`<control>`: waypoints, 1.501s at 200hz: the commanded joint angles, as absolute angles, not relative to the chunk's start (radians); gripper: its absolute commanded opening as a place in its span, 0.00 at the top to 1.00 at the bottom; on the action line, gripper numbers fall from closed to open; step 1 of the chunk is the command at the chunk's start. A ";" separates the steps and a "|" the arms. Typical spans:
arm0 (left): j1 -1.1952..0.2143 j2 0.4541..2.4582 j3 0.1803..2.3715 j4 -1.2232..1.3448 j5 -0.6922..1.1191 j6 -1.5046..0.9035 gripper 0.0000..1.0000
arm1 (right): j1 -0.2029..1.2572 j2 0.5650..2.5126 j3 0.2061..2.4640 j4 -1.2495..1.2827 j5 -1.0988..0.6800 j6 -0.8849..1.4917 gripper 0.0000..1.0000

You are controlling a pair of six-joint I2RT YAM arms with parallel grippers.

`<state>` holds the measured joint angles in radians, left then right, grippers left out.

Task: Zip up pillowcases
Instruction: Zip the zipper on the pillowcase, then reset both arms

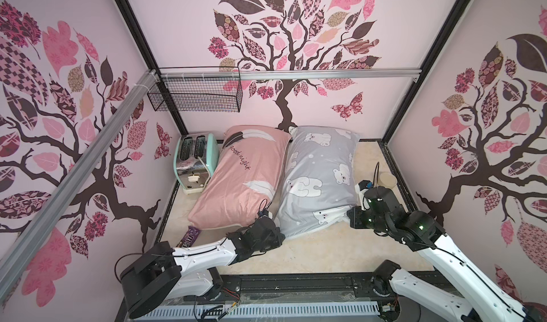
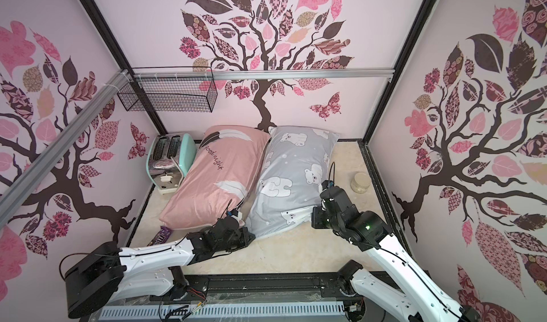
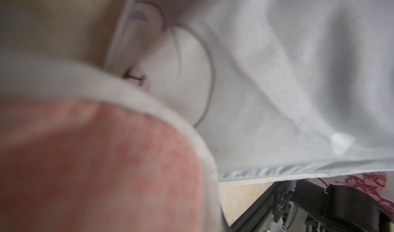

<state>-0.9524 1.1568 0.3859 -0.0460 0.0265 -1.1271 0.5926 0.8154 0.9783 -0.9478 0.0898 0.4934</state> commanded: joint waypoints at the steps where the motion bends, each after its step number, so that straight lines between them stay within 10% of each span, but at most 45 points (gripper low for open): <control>1: -0.926 1.084 0.365 -0.321 -0.122 -1.087 1.00 | 0.574 0.835 1.043 -0.953 0.173 0.473 1.00; 26: -0.889 0.997 0.350 -0.336 -0.096 -1.059 1.00 | 0.559 0.860 1.054 -0.936 0.143 0.461 0.98; 42: -0.889 0.976 0.403 -0.323 -0.048 -1.025 0.90 | 0.559 0.891 1.079 -0.953 0.162 0.446 0.09; 46: -0.894 0.974 0.439 -0.337 -0.040 -1.014 0.83 | 0.558 0.903 1.094 -0.966 0.188 0.439 0.01; 72: -0.951 0.943 0.675 -0.489 -0.118 -0.897 0.45 | 0.559 0.979 1.228 -1.009 0.369 0.379 0.01; 134: -0.658 0.915 0.790 -0.514 -0.645 -0.397 0.06 | 0.340 1.043 0.881 -0.280 0.362 0.156 0.01; 196: -0.145 1.105 0.541 0.082 -0.481 -0.210 0.03 | 0.092 1.261 0.425 0.547 0.315 0.173 0.01; 300: -0.012 1.524 0.477 0.678 -0.232 -0.053 0.02 | 0.084 1.596 0.248 1.288 0.328 0.066 0.01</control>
<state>-0.0452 1.4849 0.5037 0.5770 -0.3153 -0.0780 0.0875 1.5421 0.2924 1.0149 0.3511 0.1005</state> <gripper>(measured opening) 0.980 0.992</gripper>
